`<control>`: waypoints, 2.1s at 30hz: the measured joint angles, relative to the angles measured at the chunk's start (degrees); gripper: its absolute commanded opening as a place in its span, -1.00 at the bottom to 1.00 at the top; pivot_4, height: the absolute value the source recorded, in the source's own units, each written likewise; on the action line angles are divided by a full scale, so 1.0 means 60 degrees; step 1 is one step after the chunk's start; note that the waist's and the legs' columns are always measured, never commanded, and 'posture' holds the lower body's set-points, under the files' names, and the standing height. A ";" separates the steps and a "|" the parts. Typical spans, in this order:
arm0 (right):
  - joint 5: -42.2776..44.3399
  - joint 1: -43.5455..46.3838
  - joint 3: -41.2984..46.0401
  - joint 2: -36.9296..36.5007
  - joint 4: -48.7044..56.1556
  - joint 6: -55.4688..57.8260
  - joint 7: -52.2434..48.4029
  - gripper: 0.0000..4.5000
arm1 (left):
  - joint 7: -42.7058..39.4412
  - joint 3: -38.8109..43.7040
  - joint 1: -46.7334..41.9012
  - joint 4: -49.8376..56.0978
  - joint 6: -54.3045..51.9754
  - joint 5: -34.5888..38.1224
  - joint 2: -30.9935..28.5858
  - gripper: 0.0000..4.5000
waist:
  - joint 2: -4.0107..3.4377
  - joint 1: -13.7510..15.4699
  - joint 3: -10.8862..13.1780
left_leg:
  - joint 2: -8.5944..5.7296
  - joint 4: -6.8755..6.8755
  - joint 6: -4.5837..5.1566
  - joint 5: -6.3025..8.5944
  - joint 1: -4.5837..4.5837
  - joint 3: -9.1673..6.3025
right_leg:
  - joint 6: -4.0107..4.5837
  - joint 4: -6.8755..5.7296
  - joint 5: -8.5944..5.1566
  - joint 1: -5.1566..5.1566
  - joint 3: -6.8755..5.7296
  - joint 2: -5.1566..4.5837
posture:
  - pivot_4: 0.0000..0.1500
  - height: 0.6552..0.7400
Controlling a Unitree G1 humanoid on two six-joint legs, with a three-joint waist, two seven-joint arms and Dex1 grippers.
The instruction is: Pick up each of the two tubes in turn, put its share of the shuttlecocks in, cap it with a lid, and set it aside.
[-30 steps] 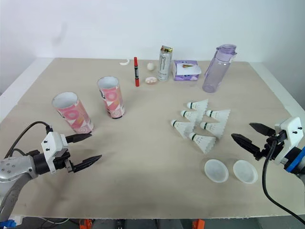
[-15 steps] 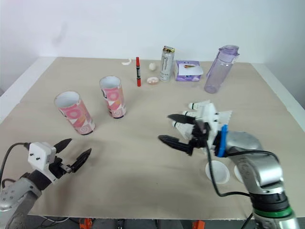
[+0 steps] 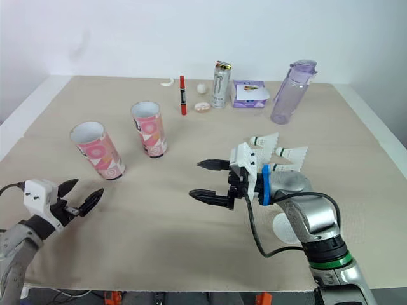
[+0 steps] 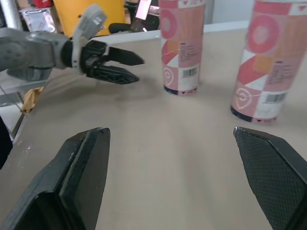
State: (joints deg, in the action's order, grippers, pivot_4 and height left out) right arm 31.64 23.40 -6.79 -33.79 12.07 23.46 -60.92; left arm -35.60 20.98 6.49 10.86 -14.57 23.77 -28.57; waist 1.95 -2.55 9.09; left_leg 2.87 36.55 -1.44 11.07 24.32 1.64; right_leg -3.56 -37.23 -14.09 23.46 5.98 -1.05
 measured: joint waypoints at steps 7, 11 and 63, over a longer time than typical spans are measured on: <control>-0.0185 0.0023 0.0002 0.0090 0.0011 0.0007 0.0196 0.96 | -0.0603 -0.0461 -0.0975 -0.1222 0.0415 -0.0288 -0.0358 1.00 | 0.0002 -0.0001 -0.0002 | 0.0006 -0.0002 -0.0001 0.0001 -0.0002 -0.0003 | 0.0019 -0.0002 0.0010 -0.0001 -0.0011 0.0003 | 1.00 1.00; -0.0221 0.0007 0.0003 0.0150 0.0093 0.0044 0.0310 0.96 | -0.0840 -0.0691 -0.1364 -0.1768 0.0593 -0.0457 -0.0413 1.00 | 0.0002 -0.0001 -0.0001 | 0.0006 -0.0002 -0.0001 0.0001 -0.0002 -0.0003 | 0.0022 -0.0002 0.0024 -0.0001 -0.0011 0.0003 | 1.00 1.00; 0.0031 -0.0492 0.0383 -0.0241 0.1522 0.1046 0.1029 1.00 | -0.2755 -0.1876 -0.5410 -0.7422 0.3280 -0.1187 -0.0288 0.56 | 0.0005 0.0009 0.0000 | -0.0003 -0.0003 -0.0001 0.0001 0.0018 -0.0025 | -0.0009 -0.0003 0.0046 -0.0003 -0.0019 0.0011 | 1.00 1.00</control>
State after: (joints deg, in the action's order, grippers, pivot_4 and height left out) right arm 31.83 20.45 -4.49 -35.23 21.21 29.74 -54.74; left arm -52.13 9.72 -25.97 -33.67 5.11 16.64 -30.29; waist 1.99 -2.50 9.09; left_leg 2.86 36.53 -1.45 11.07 24.43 1.49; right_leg -3.61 -37.25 -13.81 23.44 5.87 -0.98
